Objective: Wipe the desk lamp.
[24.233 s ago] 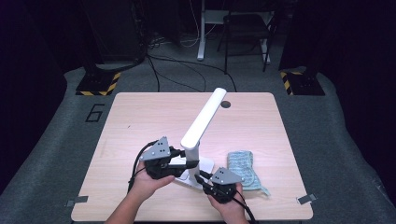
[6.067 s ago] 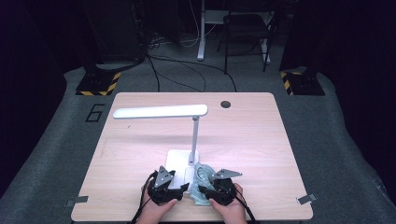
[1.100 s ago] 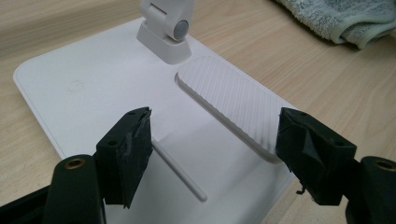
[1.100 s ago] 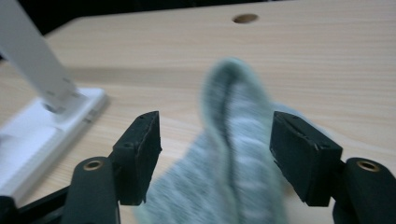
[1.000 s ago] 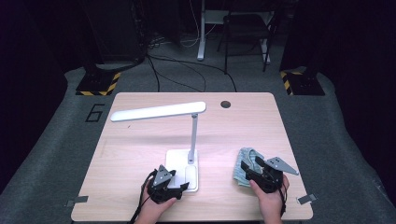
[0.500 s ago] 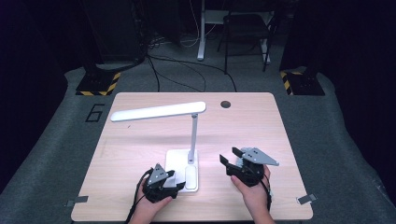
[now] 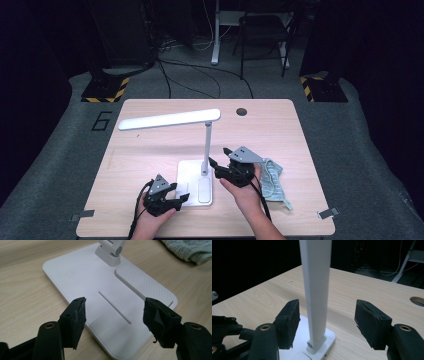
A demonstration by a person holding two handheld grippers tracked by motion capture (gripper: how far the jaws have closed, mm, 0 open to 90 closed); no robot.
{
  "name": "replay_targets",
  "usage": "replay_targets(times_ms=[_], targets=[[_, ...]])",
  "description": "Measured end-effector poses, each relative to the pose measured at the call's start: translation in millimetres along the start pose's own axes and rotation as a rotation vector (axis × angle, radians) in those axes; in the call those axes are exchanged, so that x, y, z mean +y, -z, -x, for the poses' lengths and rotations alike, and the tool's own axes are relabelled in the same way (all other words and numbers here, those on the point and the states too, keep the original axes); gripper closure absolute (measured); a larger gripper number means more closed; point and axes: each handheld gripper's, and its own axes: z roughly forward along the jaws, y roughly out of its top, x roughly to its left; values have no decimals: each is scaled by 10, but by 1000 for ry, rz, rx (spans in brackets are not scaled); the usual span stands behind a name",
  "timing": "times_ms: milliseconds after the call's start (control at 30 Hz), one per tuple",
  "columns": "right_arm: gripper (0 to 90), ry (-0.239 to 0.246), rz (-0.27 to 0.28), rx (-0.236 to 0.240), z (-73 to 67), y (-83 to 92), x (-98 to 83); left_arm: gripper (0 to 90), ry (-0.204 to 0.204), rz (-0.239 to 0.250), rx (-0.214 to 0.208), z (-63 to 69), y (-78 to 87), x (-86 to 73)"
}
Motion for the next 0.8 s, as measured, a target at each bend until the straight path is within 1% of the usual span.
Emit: replay_targets(times_ms=[33, 67, 100, 167, 267, 300, 333, 367, 400, 433, 500, 533, 600, 633, 667, 700, 733, 767, 800], targets=[[370, -7, 1, 15, -36, -55, 18, 348, -2, -12, -16, 0, -1, -4], [374, -14, -3, 19, -60, -76, 28, 347, -2, -12, -16, 0, -1, -4], [380, -4, 3, 16, -75, -100, 38, 347, -14, -22, -19, 8, -20, -9], [393, 14, 7, 6, -101, -146, 66, 348, -12, -31, -24, 21, -45, -16], [415, 12, 11, -6, -111, -183, 86, 348, -10, -32, -25, 29, -71, -27], [456, 4, 4, -2, -106, -218, 95, 350, -17, -27, -27, 37, -83, -26], [456, 4, 4, -2, -106, -218, 95, 351, -17, -27, -27, 37, -83, -26], [465, 10, -4, -6, -100, -241, 97, 351, -14, -28, -36, 46, -86, -20], [503, 5, -23, -3, -87, -277, 99, 358, -17, -27, -41, 57, -93, -20], [503, 5, -23, -3, -87, -277, 99, 357, -17, -27, -41, 57, -93, -20], [544, -15, -44, 24, -61, -316, 92, 357, -30, -26, -45, 71, -97, -22], [544, -15, -44, 24, -61, -316, 92, 357, -30, -26, -45, 71, -97, -22], [571, -28, -61, 39, -46, -334, 88, 357, -33, -31, -55, 82, -94, -21], [573, -39, -62, 39, -32, -340, 89, 361, -41, -40, -44, 87, -87, -17], [573, -39, -62, 39, -32, -340, 89, 361, -41, -40, -44, 87, -87, -17], [576, -56, -61, 36, -29, -340, 96, 361, -35, -41, -32, 83, -83, -19], [583, -63, -57, 36, -30, -346, 100, 360, -17, -29, -10, 58, -78, -30], [598, -52, -55, 39, -27, -354, 106, 356, -11, -34, -11, 43, -68, -32], [598, -52, -55, 39, -27, -354, 106, 354, -11, -34, -11, 43, -68, -32]])
